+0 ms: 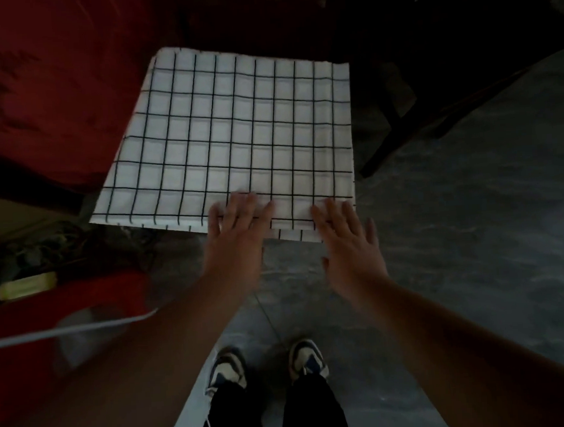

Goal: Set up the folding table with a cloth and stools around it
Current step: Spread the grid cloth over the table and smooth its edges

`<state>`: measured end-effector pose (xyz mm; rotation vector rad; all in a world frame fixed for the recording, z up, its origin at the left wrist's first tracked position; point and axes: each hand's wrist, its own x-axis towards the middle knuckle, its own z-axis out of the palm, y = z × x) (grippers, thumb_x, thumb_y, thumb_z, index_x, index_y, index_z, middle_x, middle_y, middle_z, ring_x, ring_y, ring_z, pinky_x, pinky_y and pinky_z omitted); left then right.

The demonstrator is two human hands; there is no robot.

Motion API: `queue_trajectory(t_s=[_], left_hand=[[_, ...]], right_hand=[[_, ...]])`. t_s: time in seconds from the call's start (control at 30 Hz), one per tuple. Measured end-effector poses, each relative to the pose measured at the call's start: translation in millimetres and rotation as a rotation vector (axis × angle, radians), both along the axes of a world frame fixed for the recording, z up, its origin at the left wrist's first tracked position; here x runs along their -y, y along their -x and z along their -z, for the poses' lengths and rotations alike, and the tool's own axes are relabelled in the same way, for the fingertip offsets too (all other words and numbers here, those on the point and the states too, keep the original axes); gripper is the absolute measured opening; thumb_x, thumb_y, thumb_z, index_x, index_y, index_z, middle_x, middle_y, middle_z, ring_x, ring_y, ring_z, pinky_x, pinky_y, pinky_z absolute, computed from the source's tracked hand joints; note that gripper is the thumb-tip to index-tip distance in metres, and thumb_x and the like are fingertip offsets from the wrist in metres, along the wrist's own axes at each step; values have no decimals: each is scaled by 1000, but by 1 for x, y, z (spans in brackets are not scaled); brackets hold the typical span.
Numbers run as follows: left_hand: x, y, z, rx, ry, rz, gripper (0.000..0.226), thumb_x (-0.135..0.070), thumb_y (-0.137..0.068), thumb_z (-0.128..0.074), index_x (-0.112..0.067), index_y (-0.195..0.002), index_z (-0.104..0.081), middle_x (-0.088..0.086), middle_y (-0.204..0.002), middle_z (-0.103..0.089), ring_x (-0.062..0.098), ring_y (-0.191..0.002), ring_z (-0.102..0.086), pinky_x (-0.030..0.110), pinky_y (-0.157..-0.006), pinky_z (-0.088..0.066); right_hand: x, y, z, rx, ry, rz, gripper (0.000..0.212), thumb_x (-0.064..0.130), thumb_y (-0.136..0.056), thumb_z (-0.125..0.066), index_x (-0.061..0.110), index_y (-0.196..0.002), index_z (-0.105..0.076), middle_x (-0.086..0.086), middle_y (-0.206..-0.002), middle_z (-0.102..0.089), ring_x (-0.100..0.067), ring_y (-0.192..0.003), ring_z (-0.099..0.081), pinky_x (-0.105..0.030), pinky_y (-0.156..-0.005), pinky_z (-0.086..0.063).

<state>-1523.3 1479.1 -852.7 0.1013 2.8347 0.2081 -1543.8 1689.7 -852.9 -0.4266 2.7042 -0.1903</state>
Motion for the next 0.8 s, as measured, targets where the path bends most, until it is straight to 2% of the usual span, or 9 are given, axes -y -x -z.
queue_trajectory(t_s=[0.13, 0.2, 0.3, 0.4, 0.5, 0.57, 0.67, 0.73, 0.8], left_hand=[[12, 5, 2, -1, -43, -2, 80, -8, -90, -53, -39, -154, -16, -4, -164, -14, 24, -151, -4, 49, -121, -11], [16, 13, -6, 18, -76, -19, 69, -12, -90, -55, -39, -149, -32, -8, -161, -26, 20, -149, -15, 43, -120, -14], [17, 20, -30, 12, -122, -91, 61, -9, -86, -55, -34, -141, -48, -8, -149, -47, 17, -140, -34, 40, -118, -18], [18, 15, -65, -75, -179, -151, 51, -7, -85, -53, -26, -131, -58, 0, -132, -62, 22, -126, -51, 41, -113, -29], [26, -2, -123, -158, -252, -199, 45, -5, -83, -56, -21, -124, -64, 6, -120, -69, 29, -111, -61, 42, -99, -43], [35, -16, -173, -193, -266, -248, 48, -2, -82, -58, -21, -126, -63, 7, -119, -69, 31, -107, -63, 43, -94, -48], [50, -41, -254, -234, -270, -312, 52, -2, -81, -55, -19, -129, -62, 8, -122, -67, 32, -108, -62, 45, -94, -49], [59, -62, -310, -281, -248, -372, 50, -8, -81, -50, -18, -128, -63, 9, -121, -67, 34, -107, -62, 45, -92, -48], [69, -89, -363, -352, -226, -442, 49, -3, -78, -53, -16, -122, -66, 10, -112, -69, 36, -98, -64, 44, -85, -50]], right_hand=[[-6, 8, 2, -33, 109, 29, 79, 3, -89, -55, 34, -154, -24, 4, -164, -20, -25, -152, -14, -45, -105, -43], [-10, 11, -3, -53, 175, 54, 63, 1, -91, -54, 30, -146, -44, 4, -155, -41, -22, -146, -30, -43, -105, -47], [-8, 16, -27, -88, 281, 84, 49, 0, -91, -54, 23, -134, -60, 2, -139, -59, -19, -134, -46, -39, -105, -46], [3, 17, -67, -179, 371, 117, 40, 0, -87, -55, 17, -122, -66, -1, -124, -65, -18, -119, -55, -36, -96, -51], [18, 11, -127, -246, 445, 155, 35, 4, -89, -52, 19, -118, -65, 1, -119, -64, -15, -114, -55, -29, -91, -49], [29, 2, -178, -263, 499, 138, 37, 3, -89, -50, 20, -119, -65, 1, -119, -64, -14, -115, -54, -26, -94, -46], [46, -13, -259, -252, 567, 80, 40, 2, -89, -48, 16, -122, -66, 0, -123, -64, -16, -121, -52, -30, -102, -45], [58, -28, -313, -251, 600, 9, 39, 0, -90, -49, 13, -122, -67, -3, -124, -65, -18, -123, -52, -27, -108, -38], [70, -43, -364, -232, 624, -63, 38, 2, -93, -49, 13, -125, -66, -3, -127, -64, -18, -127, -51, -22, -110, -30]])
